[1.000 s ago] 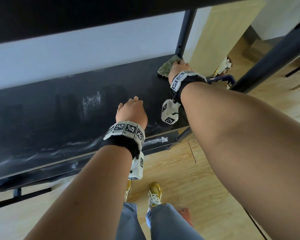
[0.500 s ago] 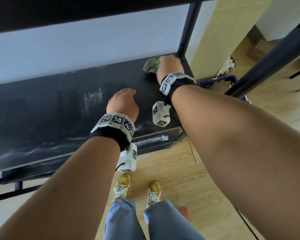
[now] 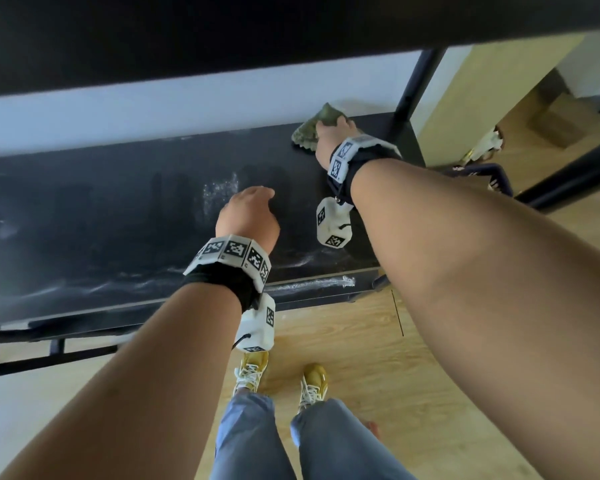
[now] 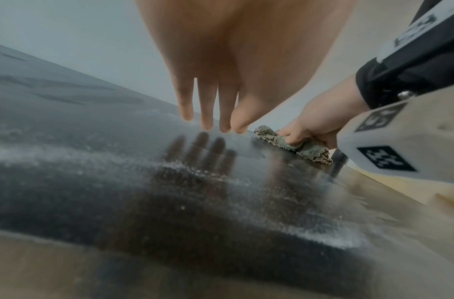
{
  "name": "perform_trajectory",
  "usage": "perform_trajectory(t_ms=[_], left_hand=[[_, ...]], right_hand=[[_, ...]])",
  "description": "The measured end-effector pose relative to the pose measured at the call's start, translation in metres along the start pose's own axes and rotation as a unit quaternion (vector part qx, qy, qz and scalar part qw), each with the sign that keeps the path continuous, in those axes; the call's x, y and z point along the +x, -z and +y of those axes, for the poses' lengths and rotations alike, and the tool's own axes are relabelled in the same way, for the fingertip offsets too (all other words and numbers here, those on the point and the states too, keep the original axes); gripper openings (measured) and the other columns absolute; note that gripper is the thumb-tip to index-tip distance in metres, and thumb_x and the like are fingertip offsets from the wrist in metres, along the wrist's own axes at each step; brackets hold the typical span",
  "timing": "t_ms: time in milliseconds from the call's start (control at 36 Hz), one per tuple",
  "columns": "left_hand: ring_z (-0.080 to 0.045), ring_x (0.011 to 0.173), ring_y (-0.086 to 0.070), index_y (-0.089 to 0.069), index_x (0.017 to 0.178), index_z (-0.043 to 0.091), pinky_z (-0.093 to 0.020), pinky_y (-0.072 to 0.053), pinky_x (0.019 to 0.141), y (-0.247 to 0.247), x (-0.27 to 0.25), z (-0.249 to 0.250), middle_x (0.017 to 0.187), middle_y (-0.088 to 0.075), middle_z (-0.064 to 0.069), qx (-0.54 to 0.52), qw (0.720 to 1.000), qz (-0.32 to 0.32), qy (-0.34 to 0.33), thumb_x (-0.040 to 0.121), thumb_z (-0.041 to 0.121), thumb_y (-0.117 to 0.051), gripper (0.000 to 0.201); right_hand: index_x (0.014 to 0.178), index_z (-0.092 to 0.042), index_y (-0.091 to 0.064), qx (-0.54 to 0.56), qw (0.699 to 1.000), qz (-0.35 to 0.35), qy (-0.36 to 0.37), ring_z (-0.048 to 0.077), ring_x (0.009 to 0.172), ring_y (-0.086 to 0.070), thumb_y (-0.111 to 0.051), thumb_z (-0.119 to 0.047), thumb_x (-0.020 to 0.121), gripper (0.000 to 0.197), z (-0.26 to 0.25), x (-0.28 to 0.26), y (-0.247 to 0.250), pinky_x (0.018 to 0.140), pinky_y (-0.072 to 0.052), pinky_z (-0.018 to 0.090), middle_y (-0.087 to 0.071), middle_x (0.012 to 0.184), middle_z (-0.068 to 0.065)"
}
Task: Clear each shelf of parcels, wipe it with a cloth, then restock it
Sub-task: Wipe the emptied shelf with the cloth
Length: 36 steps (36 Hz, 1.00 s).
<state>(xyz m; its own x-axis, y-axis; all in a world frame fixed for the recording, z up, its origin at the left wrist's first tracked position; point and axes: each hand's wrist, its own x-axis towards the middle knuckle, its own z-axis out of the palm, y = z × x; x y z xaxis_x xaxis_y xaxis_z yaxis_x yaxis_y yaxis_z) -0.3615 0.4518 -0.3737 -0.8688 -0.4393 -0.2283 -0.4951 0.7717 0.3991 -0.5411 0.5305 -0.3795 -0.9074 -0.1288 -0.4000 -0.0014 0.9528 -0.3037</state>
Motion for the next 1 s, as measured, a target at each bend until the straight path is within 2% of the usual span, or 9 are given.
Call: perform_trajectory(t_ms=[111,250,389,444,528,639,722,889,1000], left_hand=[[-0.020,0.131,-0.041,-0.047,0.138,0.022,-0.035,-0.036,0.107,0.002,-0.003,-0.002,0.144,-0.044,0.004,-0.004,1.000,-0.007,0.016,0.091,0.002,-0.038,0.052],[-0.021,0.130,-0.042,-0.047,0.138,0.021,-0.037,-0.037,0.107,0.002,-0.014,0.000,0.144,-0.045,0.002,-0.011,1.000,-0.013,0.024,0.091,0.002,-0.040,0.051],[-0.023,0.129,-0.044,-0.047,0.139,0.019,-0.038,-0.040,0.105,0.003,-0.030,0.005,0.144,-0.045,-0.001,-0.005,1.000,-0.016,0.013,0.091,0.002,-0.041,0.052],[-0.023,0.128,-0.045,-0.048,0.138,0.018,-0.039,-0.041,0.104,0.002,-0.036,0.006,0.143,-0.046,-0.001,-0.008,1.000,-0.011,0.010,0.090,0.002,-0.041,0.051],[-0.023,0.127,-0.046,-0.049,0.137,0.017,-0.039,-0.041,0.103,0.002,-0.045,0.007,0.141,-0.048,-0.002,-0.004,1.000,-0.007,0.004,0.089,0.002,-0.042,0.051],[-0.023,0.126,-0.046,-0.048,0.138,0.018,-0.038,-0.041,0.103,0.002,-0.056,0.007,0.141,-0.047,-0.001,0.003,1.000,-0.008,0.000,0.090,0.002,-0.042,0.051],[-0.022,0.126,-0.045,-0.046,0.139,0.020,-0.037,-0.041,0.103,0.002,-0.062,0.003,0.142,-0.046,0.001,0.009,1.000,-0.016,0.005,0.091,0.002,-0.042,0.052],[-0.024,0.125,-0.046,-0.048,0.137,0.016,-0.038,-0.042,0.102,0.009,-0.073,-0.011,0.139,-0.049,-0.002,0.033,0.999,-0.013,-0.019,0.090,0.003,-0.043,0.049],[-0.025,0.126,-0.044,-0.048,0.137,0.015,-0.038,-0.040,0.103,0.015,-0.076,-0.019,0.139,-0.049,-0.003,0.048,0.998,-0.028,-0.036,0.089,0.004,-0.045,0.048]], right_hand=[[0.150,-0.018,-0.029,0.108,0.994,-0.003,-0.008,0.030,0.142,-0.028,-0.028,-0.040,0.102,0.053,-0.001,-0.015,-0.007,0.115,-0.023,0.050,-0.027,0.155,0.008],[0.137,-0.008,-0.044,0.031,0.998,-0.009,0.053,0.030,0.128,-0.045,-0.036,-0.028,0.104,0.040,0.025,-0.060,-0.002,0.105,-0.038,0.042,-0.043,0.142,0.011],[0.129,-0.020,-0.058,-0.026,0.992,0.022,0.118,0.031,0.121,-0.047,-0.051,-0.014,0.096,0.034,0.054,-0.097,-0.010,0.096,-0.046,0.042,-0.042,0.133,0.008],[0.127,-0.028,-0.061,-0.049,0.992,0.033,0.108,0.030,0.120,-0.046,-0.054,-0.015,0.093,0.038,0.066,-0.100,-0.011,0.094,-0.047,0.041,-0.041,0.130,0.006],[0.123,-0.024,-0.065,-0.086,0.992,0.064,0.069,0.029,0.121,-0.041,-0.052,-0.018,0.093,0.033,0.082,-0.105,-0.009,0.082,-0.043,0.038,-0.042,0.129,0.006],[0.121,-0.015,-0.064,-0.113,0.989,0.097,0.014,0.033,0.123,-0.038,-0.052,-0.025,0.090,0.034,0.096,-0.115,-0.011,0.088,-0.046,0.042,-0.042,0.134,0.007],[0.124,-0.012,-0.061,-0.116,0.990,0.083,0.000,0.032,0.123,-0.037,-0.049,-0.025,0.092,0.037,0.087,-0.127,-0.016,0.084,-0.043,0.038,-0.038,0.139,0.006],[0.138,-0.019,-0.048,-0.136,0.987,0.027,0.078,0.033,0.123,-0.034,-0.039,-0.024,0.094,0.045,0.056,-0.159,-0.042,0.091,-0.042,0.039,-0.033,0.142,0.007],[0.133,-0.030,-0.056,-0.097,0.990,0.020,0.100,0.028,0.124,-0.035,-0.047,-0.021,0.093,0.041,0.058,-0.170,-0.048,0.096,-0.045,0.041,-0.038,0.133,0.002]])
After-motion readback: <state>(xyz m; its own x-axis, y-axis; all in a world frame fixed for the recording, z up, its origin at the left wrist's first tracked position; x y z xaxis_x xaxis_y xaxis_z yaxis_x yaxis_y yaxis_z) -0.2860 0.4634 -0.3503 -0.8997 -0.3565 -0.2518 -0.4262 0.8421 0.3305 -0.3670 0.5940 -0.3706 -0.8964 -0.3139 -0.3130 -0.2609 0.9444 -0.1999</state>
